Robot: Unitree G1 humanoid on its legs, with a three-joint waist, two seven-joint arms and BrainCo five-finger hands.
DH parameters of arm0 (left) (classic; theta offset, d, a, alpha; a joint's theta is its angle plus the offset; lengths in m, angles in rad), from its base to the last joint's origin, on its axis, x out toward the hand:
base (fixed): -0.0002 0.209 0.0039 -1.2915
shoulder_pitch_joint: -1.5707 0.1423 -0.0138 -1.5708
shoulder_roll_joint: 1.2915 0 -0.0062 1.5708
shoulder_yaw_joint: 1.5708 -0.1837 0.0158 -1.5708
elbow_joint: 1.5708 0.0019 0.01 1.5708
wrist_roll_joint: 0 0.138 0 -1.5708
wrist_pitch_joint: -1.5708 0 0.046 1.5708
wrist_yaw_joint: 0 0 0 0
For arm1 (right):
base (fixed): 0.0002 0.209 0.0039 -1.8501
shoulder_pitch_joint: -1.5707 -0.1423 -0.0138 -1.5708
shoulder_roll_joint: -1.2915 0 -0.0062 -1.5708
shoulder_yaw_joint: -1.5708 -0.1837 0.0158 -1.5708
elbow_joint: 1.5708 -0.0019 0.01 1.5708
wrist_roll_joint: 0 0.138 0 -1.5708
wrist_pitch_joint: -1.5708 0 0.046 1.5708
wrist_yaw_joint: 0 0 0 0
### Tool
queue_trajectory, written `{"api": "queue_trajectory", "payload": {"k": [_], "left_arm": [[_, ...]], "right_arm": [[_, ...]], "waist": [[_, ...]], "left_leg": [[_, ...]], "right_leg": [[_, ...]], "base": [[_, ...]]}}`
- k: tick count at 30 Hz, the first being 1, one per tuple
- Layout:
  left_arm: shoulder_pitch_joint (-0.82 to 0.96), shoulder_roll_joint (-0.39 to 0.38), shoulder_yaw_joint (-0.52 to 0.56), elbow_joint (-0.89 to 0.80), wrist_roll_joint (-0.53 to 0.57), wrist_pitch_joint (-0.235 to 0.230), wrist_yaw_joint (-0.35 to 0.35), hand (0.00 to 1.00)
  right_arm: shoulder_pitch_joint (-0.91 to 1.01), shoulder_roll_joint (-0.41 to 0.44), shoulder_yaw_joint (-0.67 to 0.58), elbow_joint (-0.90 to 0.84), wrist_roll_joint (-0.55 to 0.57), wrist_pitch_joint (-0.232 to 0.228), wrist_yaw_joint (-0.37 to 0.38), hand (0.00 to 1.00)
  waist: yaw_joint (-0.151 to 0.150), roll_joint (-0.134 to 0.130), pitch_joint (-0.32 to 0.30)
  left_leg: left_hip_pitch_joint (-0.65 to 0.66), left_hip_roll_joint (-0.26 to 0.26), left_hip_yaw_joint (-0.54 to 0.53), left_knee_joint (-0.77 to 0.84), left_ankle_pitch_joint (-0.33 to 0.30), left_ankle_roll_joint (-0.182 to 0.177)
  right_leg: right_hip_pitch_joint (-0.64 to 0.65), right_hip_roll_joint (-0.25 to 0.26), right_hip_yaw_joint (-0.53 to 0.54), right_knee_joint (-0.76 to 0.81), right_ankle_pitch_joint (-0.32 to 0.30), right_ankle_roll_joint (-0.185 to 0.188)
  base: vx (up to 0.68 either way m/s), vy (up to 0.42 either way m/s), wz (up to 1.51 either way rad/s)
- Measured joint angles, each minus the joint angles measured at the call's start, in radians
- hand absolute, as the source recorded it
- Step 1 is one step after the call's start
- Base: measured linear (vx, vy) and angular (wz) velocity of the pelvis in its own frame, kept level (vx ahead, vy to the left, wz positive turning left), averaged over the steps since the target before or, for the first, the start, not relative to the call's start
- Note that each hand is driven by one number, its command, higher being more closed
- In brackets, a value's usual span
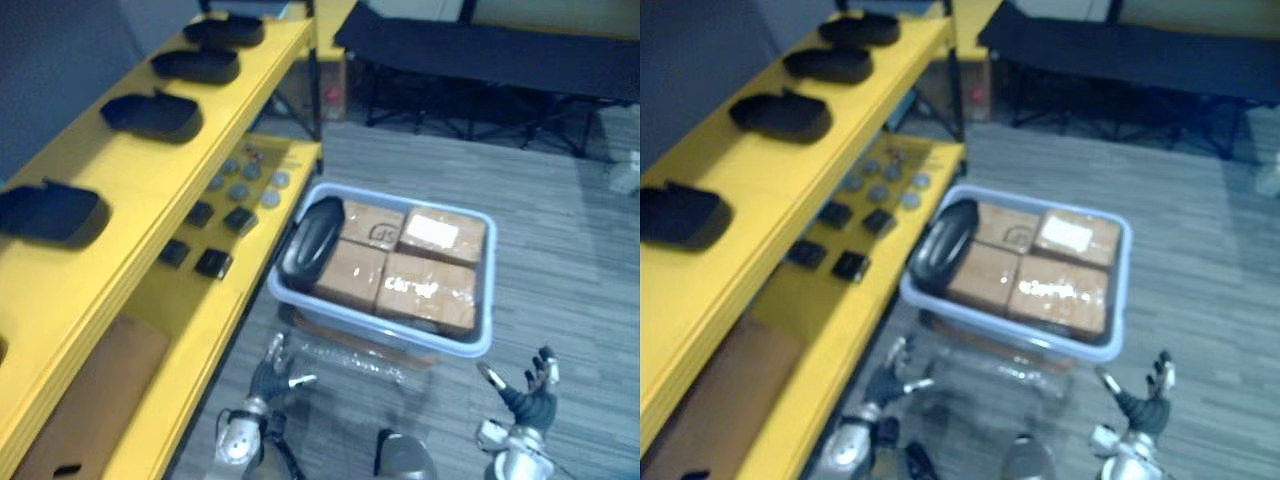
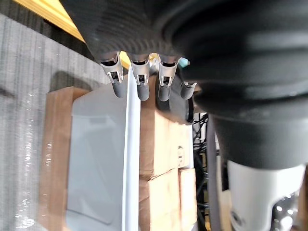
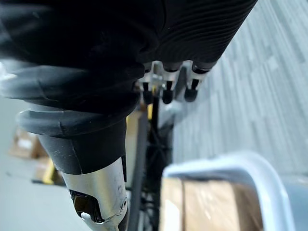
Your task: Walk over and take plastic housings, then place them on the shelf
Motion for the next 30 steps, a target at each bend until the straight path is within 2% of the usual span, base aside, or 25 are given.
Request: {"api": "queue_trajectory", "payload": {"k": [1, 2, 3, 4, 5, 9, 10, 11, 12, 13, 14, 15, 17, 20, 22, 24, 25, 27, 30], "left_arm": [[0.021, 0.001, 0.007, 0.017, 0.000, -0.003, -0.013, 0.00], [0.042, 0.001, 0.007, 0.020, 0.000, -0.010, -0.027, 0.00], [0.058, 0.001, 0.007, 0.020, 0.000, -0.017, -0.031, 0.00], [0.080, 0.000, 0.007, 0.020, 0.001, -0.028, -0.041, 0.00], [0.087, -0.002, 0.007, 0.020, 0.001, -0.032, -0.058, 0.00], [0.064, -0.003, 0.005, 0.016, 0.001, -0.034, -0.072, 0.00], [0.050, -0.004, 0.002, 0.015, 0.001, -0.033, -0.074, 0.00], [0.006, 0.000, -0.006, 0.006, 0.004, -0.028, -0.077, 0.00], [-0.022, 0.008, -0.006, 0.006, 0.005, -0.025, -0.076, 0.00], [-0.050, 0.014, -0.006, -0.007, 0.009, -0.016, -0.069, 0.00], [-0.063, 0.018, -0.007, -0.034, 0.009, 0.003, -0.052, 0.00], [-0.063, 0.021, -0.007, -0.046, 0.008, 0.011, -0.043, 0.00], [-0.065, 0.045, -0.013, -0.071, 0.001, 0.046, 0.009, 0.00], [-0.089, 0.048, -0.012, -0.073, -0.001, 0.081, 0.053, 0.00], [-0.098, 0.049, 0.005, -0.073, 0.000, 0.083, 0.068, 0.00], [-0.098, 0.050, 0.006, -0.061, 0.004, 0.090, 0.067, 0.00], [-0.095, 0.044, 0.007, -0.051, 0.010, 0.094, 0.064, 0.00], [-0.085, 0.040, 0.007, -0.039, 0.023, 0.094, 0.059, 0.00], [-0.084, 0.038, 0.040, 0.021, 0.062, 0.103, 0.063, 0.00]], "right_arm": [[-0.005, -0.016, -0.002, 0.001, 0.000, -0.001, 0.009, 0.00], [-0.008, -0.037, 0.003, 0.001, 0.000, -0.001, 0.012, 0.00], [-0.008, -0.047, 0.009, 0.001, 0.000, 0.000, 0.017, 0.00], [-0.021, -0.058, 0.019, -0.001, 0.000, 0.002, 0.028, 0.00], [-0.037, -0.070, 0.026, -0.002, 0.001, 0.013, 0.034, 0.00], [-0.075, -0.098, 0.059, -0.004, 0.008, 0.046, 0.069, 0.00], [-0.079, -0.097, 0.061, -0.007, 0.010, 0.049, 0.071, 0.00], [-0.078, -0.090, 0.054, -0.001, 0.011, 0.059, 0.070, 0.00], [-0.087, -0.072, 0.055, 0.010, 0.012, 0.065, 0.070, 0.00], [-0.099, -0.052, 0.060, 0.011, 0.021, 0.070, 0.070, 0.00], [-0.131, -0.034, 0.090, 0.012, 0.022, 0.070, 0.067, 0.00], [-0.145, -0.026, 0.109, 0.012, 0.022, 0.070, 0.066, 0.00], [-0.215, 0.002, 0.177, 0.012, 0.028, 0.066, 0.040, 0.00], [-0.270, 0.010, 0.205, 0.012, 0.011, 0.069, 0.001, 0.00], [-0.343, 0.002, 0.214, 0.020, 0.008, 0.076, -0.015, 0.00], [-0.423, -0.025, 0.226, 0.055, 0.007, 0.103, -0.017, 0.00], [-0.472, -0.049, 0.226, 0.067, 0.001, 0.119, -0.019, 0.00], [-0.531, -0.086, 0.226, 0.081, -0.042, 0.150, -0.019, 0.00], [-0.639, -0.142, 0.226, 0.080, -0.113, 0.198, -0.013, 0.00]], "waist": [[0.013, 0.004, 0.002], [0.023, 0.004, 0.002], [0.026, 0.004, 0.002], [0.036, 0.004, 0.001], [0.048, 0.003, 0.001], [0.043, 0.007, -0.003], [0.042, 0.016, -0.011], [0.036, 0.016, -0.028], [0.036, -0.004, -0.031], [0.043, -0.023, -0.036], [0.044, -0.041, -0.036], [0.046, -0.046, -0.035], [0.056, -0.051, -0.037], [0.085, -0.054, -0.035], [0.103, -0.053, -0.024], [0.117, -0.054, 0.001], [0.137, -0.049, 0.010], [0.157, -0.045, 0.013], [0.169, -0.042, 0.029]], "left_leg": [[-0.018, -0.035, -0.073, 0.048, -0.051, -0.051], [-0.020, -0.081, -0.106, 0.049, -0.148, -0.097], [-0.019, -0.105, -0.117, 0.025, -0.181, -0.111], [-0.015, -0.139, -0.127, -0.072, -0.205, -0.127], [0.002, -0.161, -0.133, -0.208, -0.201, -0.137], [0.048, -0.171, -0.136, -0.417, -0.192, -0.139], [0.059, -0.177, -0.119, -0.464, -0.188, -0.136], [0.079, -0.206, -0.102, -0.558, -0.199, -0.155], [0.078, -0.232, -0.089, -0.585, -0.185, -0.157], [0.078, -0.264, -0.079, -0.628, -0.165, -0.142], [0.072, -0.287, -0.068, -0.667, -0.149, -0.120], [0.071, -0.292, -0.064, -0.681, -0.146, -0.115], [0.069, -0.314, -0.070, -0.725, -0.132, -0.095], [0.055, -0.350, -0.104, -0.742, -0.121, -0.080], [0.029, -0.366, -0.140, -0.750, -0.107, -0.071], [0.029, -0.377, -0.160, -0.752, -0.097, -0.067], [0.029, -0.384, -0.172, -0.755, -0.092, -0.067], [0.033, -0.391, -0.182, -0.790, -0.072, -0.069], [0.040, -0.394, -0.203, -0.841, -0.028, -0.076]], "right_leg": [[0.023, 0.008, 0.037, 0.001, -0.005, -0.009], [0.037, 0.009, 0.069, 0.002, -0.004, -0.010], [0.043, 0.009, 0.083, 0.001, -0.001, -0.006], [0.044, 0.017, 0.113, 0.001, -0.001, -0.006], [0.041, 0.026, 0.139, -0.001, 0.001, -0.003], [0.052, 0.046, 0.149, -0.031, 0.001, 0.024], [0.048, 0.045, 0.143, -0.041, -0.007, 0.036], [0.020, 0.029, 0.126, -0.022, -0.025, 0.068], [0.003, 0.001, 0.118, -0.007, -0.031, 0.081], [-0.020, -0.030, 0.103, 0.006, -0.023, 0.104], [-0.044, -0.060, 0.056, -0.005, 0.008, 0.150], [-0.050, -0.068, 0.035, -0.014, 0.030, 0.157], [-0.041, -0.079, -0.033, -0.079, 0.106, 0.153], [-0.008, -0.092, -0.093, -0.141, 0.140, 0.144], [-0.006, -0.094, -0.132, -0.161, 0.152, 0.136], [0.015, -0.096, -0.157, -0.174, 0.154, 0.133], [0.025, -0.097, -0.161, -0.185, 0.154, 0.133], [0.027, -0.098, -0.173, -0.197, 0.154, 0.133], [0.034, -0.089, -0.202, -0.219, 0.151, 0.130]], "base": [[0.21, -0.084, -0.87], [0.20, -0.041, -0.90], [0.18, -0.012, -0.87], [0.18, 0.004, -0.85], [0.18, 0.009, -0.77], [0.16, 0.090, -0.55], [0.21, 0.328, -0.11], [0.15, 0.266, 0.19], [0.14, 0.261, 0.25], [0.10, 0.168, 0.14], [0.11, 0.208, 0.01], [0.09, 0.206, 0.02], [0.07, 0.205, 0.10], [0.06, 0.172, 0.41], [0.01, 0.112, 0.56], [-0.04, 0.047, 0.41], [-0.06, 0.030, 0.22], [-0.09, 0.018, 0.22], [-0.11, -0.016, 0.18]]}}
